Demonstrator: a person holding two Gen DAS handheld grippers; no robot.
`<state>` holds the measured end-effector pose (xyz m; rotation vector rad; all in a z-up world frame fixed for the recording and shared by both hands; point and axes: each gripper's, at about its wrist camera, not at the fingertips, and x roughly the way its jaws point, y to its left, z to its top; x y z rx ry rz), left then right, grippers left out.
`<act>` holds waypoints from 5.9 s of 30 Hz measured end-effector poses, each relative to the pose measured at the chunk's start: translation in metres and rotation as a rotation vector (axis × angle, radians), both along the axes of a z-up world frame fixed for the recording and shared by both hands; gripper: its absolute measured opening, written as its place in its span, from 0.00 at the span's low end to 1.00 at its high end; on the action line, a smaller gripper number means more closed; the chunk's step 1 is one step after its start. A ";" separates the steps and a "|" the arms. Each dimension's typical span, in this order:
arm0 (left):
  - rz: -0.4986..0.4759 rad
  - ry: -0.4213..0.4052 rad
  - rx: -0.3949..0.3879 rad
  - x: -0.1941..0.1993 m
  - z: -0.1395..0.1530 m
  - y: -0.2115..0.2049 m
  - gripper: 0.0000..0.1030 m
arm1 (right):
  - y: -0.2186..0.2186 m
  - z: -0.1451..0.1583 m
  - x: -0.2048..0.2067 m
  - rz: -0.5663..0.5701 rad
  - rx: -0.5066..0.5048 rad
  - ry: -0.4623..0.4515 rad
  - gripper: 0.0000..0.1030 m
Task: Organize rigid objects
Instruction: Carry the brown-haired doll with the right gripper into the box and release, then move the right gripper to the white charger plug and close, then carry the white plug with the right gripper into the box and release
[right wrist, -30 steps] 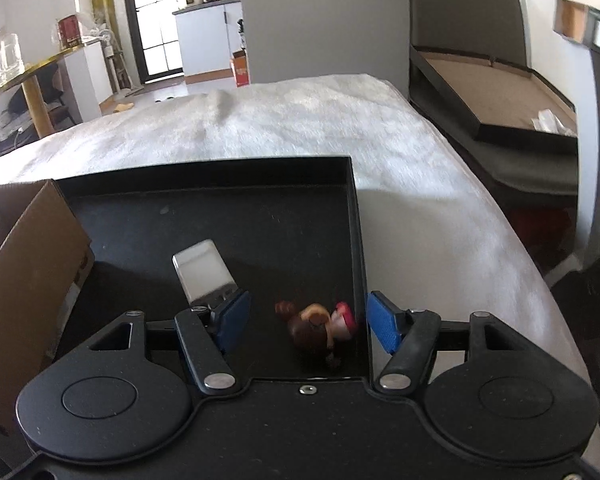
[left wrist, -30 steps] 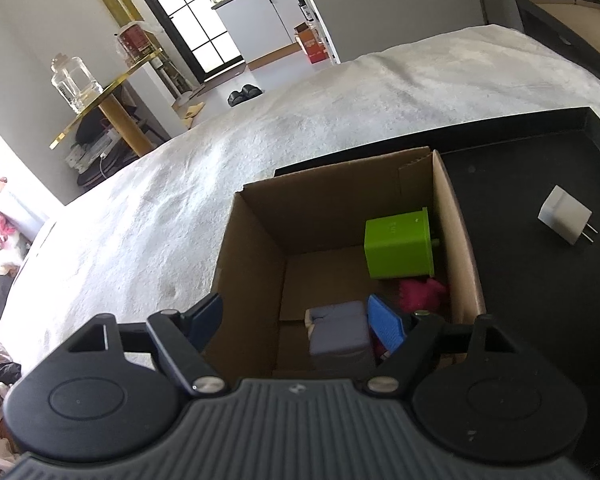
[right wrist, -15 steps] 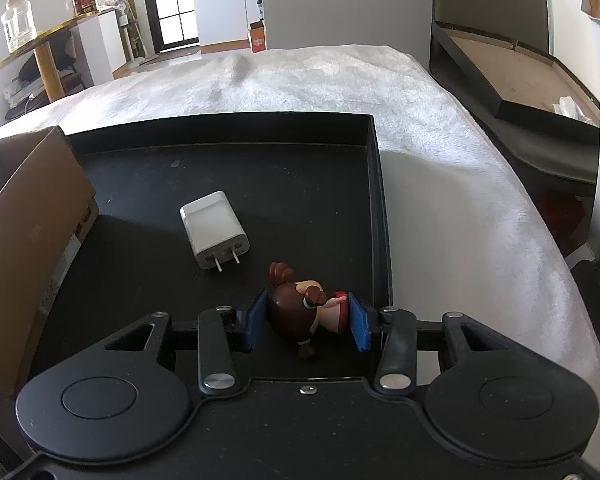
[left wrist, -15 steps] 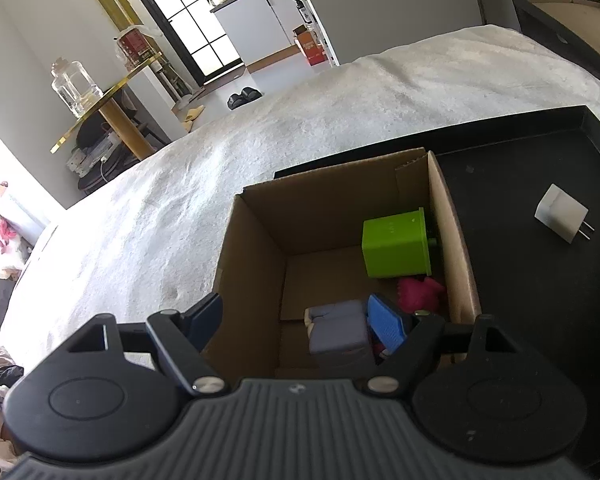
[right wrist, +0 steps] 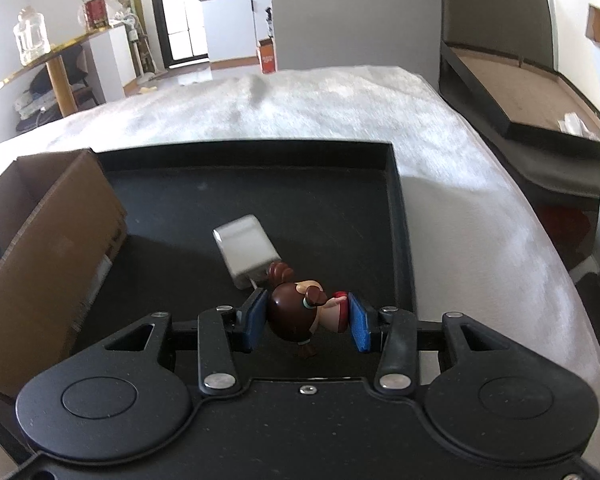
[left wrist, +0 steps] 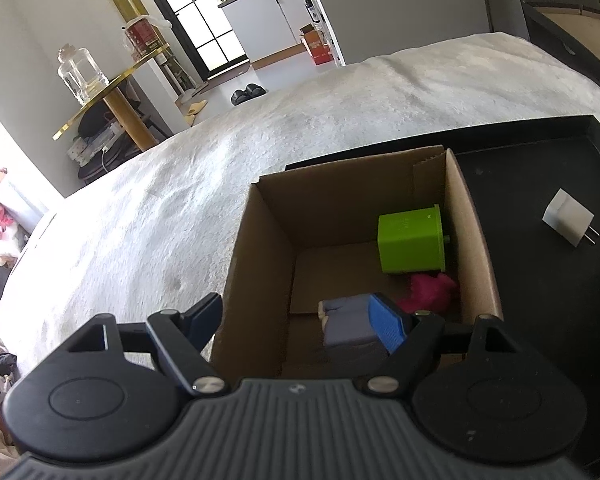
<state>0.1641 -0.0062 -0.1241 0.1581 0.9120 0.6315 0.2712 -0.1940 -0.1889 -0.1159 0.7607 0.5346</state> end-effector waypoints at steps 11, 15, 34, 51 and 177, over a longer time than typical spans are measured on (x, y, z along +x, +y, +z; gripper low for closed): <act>0.048 -0.083 -0.016 -0.018 0.005 0.021 0.72 | 0.027 0.025 -0.013 0.083 0.089 -0.038 0.41; 0.039 -0.082 -0.027 -0.022 0.003 0.026 0.66 | 0.039 0.034 -0.020 0.111 0.109 -0.056 0.41; 0.057 -0.114 -0.127 -0.045 -0.004 0.051 0.22 | 0.095 0.064 -0.054 0.230 0.153 -0.117 0.41; 0.051 -0.151 -0.222 -0.054 -0.006 0.070 0.14 | 0.144 0.060 -0.079 0.354 0.107 -0.095 0.41; 0.055 -0.002 -0.012 -0.012 -0.001 0.020 0.74 | 0.020 -0.018 -0.007 0.060 -0.034 0.132 0.14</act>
